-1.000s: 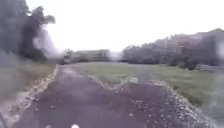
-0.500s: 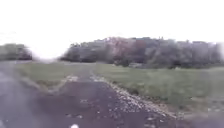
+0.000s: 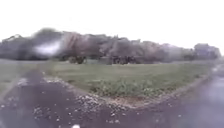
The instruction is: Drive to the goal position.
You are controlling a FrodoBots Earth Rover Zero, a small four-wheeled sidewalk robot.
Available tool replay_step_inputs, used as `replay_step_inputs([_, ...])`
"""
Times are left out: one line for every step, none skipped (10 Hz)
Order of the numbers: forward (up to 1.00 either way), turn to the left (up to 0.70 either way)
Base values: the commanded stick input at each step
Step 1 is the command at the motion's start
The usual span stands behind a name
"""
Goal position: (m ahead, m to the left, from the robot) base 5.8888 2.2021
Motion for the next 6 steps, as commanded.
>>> replay_step_inputs([0.7, 0.0])
replay_step_inputs([0.7, 0.0])
replay_step_inputs([0.7, 0.0])
replay_step_inputs([0.7, 0.01])
replay_step_inputs([0.7, 0.03])
replay_step_inputs([0.7, 0.14])
